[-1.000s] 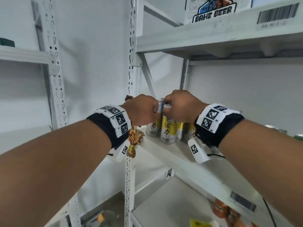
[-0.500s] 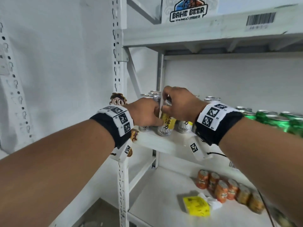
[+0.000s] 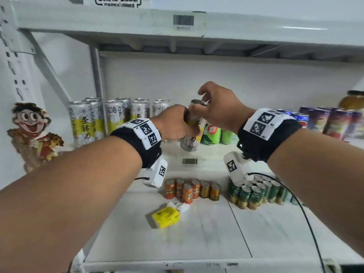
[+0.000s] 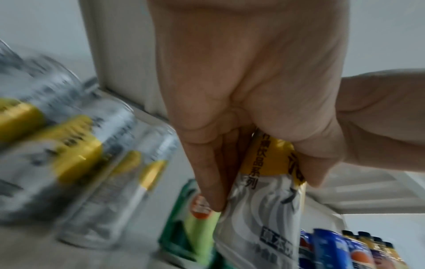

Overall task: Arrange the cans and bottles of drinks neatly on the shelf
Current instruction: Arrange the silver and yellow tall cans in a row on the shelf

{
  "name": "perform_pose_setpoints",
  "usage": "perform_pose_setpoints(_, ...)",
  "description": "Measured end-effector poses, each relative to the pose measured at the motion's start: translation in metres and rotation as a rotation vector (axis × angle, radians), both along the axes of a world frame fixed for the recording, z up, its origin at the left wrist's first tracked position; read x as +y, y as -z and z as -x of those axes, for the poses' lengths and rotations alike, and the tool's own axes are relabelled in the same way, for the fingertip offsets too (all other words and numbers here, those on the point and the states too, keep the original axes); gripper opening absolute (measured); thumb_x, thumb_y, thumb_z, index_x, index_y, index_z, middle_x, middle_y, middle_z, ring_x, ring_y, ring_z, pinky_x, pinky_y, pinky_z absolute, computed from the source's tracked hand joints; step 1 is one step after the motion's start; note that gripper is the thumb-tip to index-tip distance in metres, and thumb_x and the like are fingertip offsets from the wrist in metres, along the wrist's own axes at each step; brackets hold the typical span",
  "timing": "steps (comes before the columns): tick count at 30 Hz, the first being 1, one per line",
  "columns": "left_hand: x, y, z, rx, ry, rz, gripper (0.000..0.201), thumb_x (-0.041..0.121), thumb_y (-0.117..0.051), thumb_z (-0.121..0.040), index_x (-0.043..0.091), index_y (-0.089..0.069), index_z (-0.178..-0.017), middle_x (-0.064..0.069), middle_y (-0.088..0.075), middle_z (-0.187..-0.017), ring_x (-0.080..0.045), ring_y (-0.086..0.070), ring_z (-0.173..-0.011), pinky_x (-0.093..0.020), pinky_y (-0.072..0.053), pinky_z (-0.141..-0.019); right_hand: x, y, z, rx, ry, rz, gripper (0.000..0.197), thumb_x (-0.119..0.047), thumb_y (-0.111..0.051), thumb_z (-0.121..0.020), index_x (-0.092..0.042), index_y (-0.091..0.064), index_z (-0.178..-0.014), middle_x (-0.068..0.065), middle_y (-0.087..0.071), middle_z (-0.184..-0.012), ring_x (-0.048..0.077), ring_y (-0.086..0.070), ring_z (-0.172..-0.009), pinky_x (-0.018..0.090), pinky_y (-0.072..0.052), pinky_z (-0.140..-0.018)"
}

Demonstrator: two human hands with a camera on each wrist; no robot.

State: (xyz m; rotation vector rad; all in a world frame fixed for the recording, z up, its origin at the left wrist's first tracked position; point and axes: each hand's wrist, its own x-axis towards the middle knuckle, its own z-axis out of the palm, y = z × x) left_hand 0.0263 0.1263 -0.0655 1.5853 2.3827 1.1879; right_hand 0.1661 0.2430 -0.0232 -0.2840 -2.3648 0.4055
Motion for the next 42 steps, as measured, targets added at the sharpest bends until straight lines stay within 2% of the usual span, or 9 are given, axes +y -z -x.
perform_pose_setpoints(4,0.075,0.012,-0.04,0.011,0.062,-0.026,0.023,0.033,-0.089,-0.077,0.019,-0.071,-0.079,0.016,-0.069,-0.062,0.0,-0.064,-0.058,-0.019,-0.049,-0.057,0.068,0.01,-0.051,-0.037,0.094,0.16,0.062,-0.064,-0.076,-0.083,-0.023,-0.062,-0.126,-0.002,-0.068,-0.108,0.018,-0.065,-0.097,0.03,-0.05,-0.073)
perform_pose_setpoints(7,0.124,0.018,-0.07,-0.019,0.077,-0.06,0.026,0.037,-0.088,-0.077,0.017,-0.074,-0.087,0.008,-0.074,-0.076,-0.009,-0.069,-0.069,-0.026,-0.055,-0.067,0.114,0.019,-0.08,-0.011,0.113,0.213,0.054,-0.061,-0.077,-0.082,-0.024,-0.065,-0.119,-0.003,-0.071,-0.107,0.019,-0.067,-0.098,0.035,-0.055,-0.083)
perform_pose_setpoints(11,0.205,0.025,-0.114,-0.096,0.082,-0.121,0.031,0.043,-0.086,-0.069,0.016,-0.076,-0.083,0.012,-0.075,-0.072,-0.005,-0.069,-0.066,-0.028,-0.056,-0.068,0.187,0.033,-0.124,0.031,0.089,0.321,0.048,-0.053,-0.079,-0.082,-0.026,-0.064,-0.119,-0.006,-0.072,-0.099,0.011,-0.068,-0.084,0.026,-0.049,-0.065)
perform_pose_setpoints(17,0.251,0.039,-0.138,-0.225,0.058,-0.239,0.047,0.05,-0.09,-0.055,0.016,-0.078,-0.086,0.006,-0.08,-0.082,-0.012,-0.078,-0.079,-0.038,-0.066,-0.079,0.238,0.054,-0.14,0.08,-0.056,0.506,0.054,-0.053,-0.076,-0.075,-0.013,-0.069,-0.11,0.013,-0.076,-0.104,0.034,-0.075,-0.095,0.057,-0.062,-0.081)
perform_pose_setpoints(22,0.273,0.058,-0.149,-0.322,0.01,-0.326,0.056,0.039,-0.089,-0.059,0.01,-0.075,-0.104,-0.01,-0.082,-0.103,-0.028,-0.079,-0.102,-0.052,-0.064,-0.094,0.273,0.083,-0.141,0.105,-0.25,0.695,0.044,-0.049,-0.078,-0.085,-0.012,-0.071,-0.108,0.011,-0.078,-0.103,0.031,-0.076,-0.098,0.059,-0.06,-0.09)
perform_pose_setpoints(30,0.263,0.081,-0.145,-0.489,0.055,-0.341,0.06,0.032,-0.099,-0.06,0.02,-0.076,-0.113,-0.005,-0.082,-0.111,-0.023,-0.08,-0.103,-0.035,-0.064,-0.084,0.284,0.111,-0.14,0.088,-0.412,0.921,0.026,-0.032,-0.076,-0.096,-0.007,-0.069,-0.103,0.025,-0.075,-0.102,0.039,-0.074,-0.088,0.067,-0.06,-0.085)
perform_pose_setpoints(34,0.257,0.082,-0.143,-0.539,0.073,-0.412,0.066,0.026,-0.099,-0.065,0.008,-0.071,-0.121,-0.015,-0.08,-0.115,-0.032,-0.078,-0.107,-0.045,-0.066,-0.086,0.292,0.114,-0.137,0.07,-0.463,0.915,0.029,-0.026,-0.072,-0.099,-0.003,-0.068,-0.115,0.019,-0.076,-0.107,0.037,-0.074,-0.094,0.059,-0.06,-0.093)
perform_pose_setpoints(36,0.256,0.082,-0.145,-0.573,0.094,-0.411,0.058,0.024,-0.095,-0.073,0.003,-0.07,-0.122,-0.018,-0.08,-0.115,-0.036,-0.078,-0.107,-0.052,-0.065,-0.089,0.296,0.115,-0.137,0.063,-0.493,0.914,0.023,-0.024,-0.068,-0.102,-0.004,-0.068,-0.113,0.013,-0.078,-0.099,0.03,-0.075,-0.088,0.049,-0.064,-0.083)
perform_pose_setpoints(42,0.256,0.08,-0.149,-0.512,-0.013,-0.52,0.031,0.028,-0.083,-0.093,-0.001,-0.077,-0.102,-0.026,-0.079,-0.102,-0.029,-0.073,-0.083,-0.043,-0.062,-0.079,0.294,0.119,-0.139,-0.022,-0.648,0.784,0.033,-0.014,-0.074,-0.093,-0.011,-0.069,-0.126,0.005,-0.078,-0.11,0.018,-0.073,-0.095,0.028,-0.058,-0.082)
